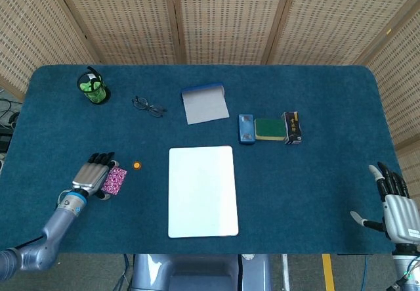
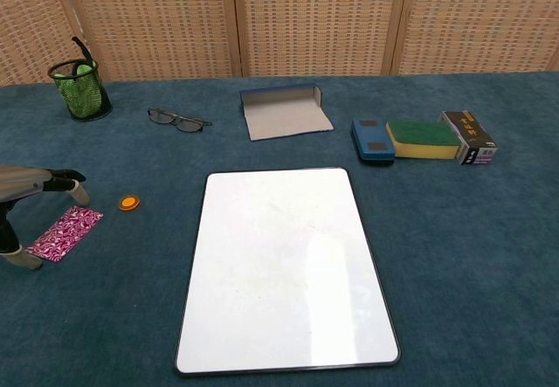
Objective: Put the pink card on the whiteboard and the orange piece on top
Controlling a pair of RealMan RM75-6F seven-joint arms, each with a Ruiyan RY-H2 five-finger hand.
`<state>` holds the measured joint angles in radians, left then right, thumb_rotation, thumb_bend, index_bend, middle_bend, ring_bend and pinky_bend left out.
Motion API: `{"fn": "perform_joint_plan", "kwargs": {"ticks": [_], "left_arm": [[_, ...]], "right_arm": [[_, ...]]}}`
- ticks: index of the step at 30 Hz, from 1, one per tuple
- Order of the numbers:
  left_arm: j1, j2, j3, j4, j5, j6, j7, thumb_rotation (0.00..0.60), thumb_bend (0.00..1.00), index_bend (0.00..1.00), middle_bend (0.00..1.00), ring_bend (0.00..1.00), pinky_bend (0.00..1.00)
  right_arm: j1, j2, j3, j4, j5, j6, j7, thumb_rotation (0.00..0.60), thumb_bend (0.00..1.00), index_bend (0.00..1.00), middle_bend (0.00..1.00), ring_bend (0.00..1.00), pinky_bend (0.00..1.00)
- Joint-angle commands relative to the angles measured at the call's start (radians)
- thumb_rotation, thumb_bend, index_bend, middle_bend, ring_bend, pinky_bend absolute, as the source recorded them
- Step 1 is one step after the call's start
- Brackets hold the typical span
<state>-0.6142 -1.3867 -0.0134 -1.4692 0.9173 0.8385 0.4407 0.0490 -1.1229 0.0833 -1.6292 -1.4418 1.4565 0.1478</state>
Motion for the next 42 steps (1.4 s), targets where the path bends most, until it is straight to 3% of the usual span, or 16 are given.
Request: {"fn": "perform_joint_plan", "kwargs": {"ticks": [1, 4, 12, 31, 42], "left_arm": [[0.0, -0.002, 0.002, 0.004, 0.002, 0.002, -0.003, 0.6, 0.0, 0.19, 0.0, 0.0, 0.0], [0.002, -0.006, 0.005, 0.01, 0.005, 0.005, -0.007, 0.6, 0.0, 0.2, 0.0, 0.0, 0.0], [0.01, -0.025, 0.003, 0.029, 0.028, 0.022, -0.034, 0.6, 0.0, 0.36, 0.0, 0.0, 0.0], [0.031, 0.028, -0.003, -0.038, 0.099, 0.074, -0.074, 0.6, 0.0, 0.37, 0.0, 0.0, 0.0], [0.019, 0.067, -0.03, -0.133, 0.119, 0.107, -0.059, 0.6, 0.0, 0.37, 0.0, 0.0, 0.0]], "right_arm": [[0.0, 0.0, 0.0, 0.0, 0.0, 0.0, 0.0, 0.6, 0.0, 0.0, 0.0, 0.0, 0.0], [0.0, 0.0, 0.0, 0.0, 0.0, -0.001, 0.001, 0.6, 0.0, 0.0, 0.0, 0.0, 0.0], [0.0, 0.0, 0.0, -0.001, 0.0, 0.0, 0.0, 0.6, 0.0, 0.0, 0.0, 0.0, 0.0], [0.0, 0.001, -0.001, -0.001, 0.0, -0.001, 0.003, 0.6, 0.0, 0.0, 0.0, 0.0, 0.0], [0.0, 0.002, -0.001, 0.0, -0.001, -0.002, 0.008, 0.6, 0.0, 0.0, 0.0, 0.0, 0.0]]}}
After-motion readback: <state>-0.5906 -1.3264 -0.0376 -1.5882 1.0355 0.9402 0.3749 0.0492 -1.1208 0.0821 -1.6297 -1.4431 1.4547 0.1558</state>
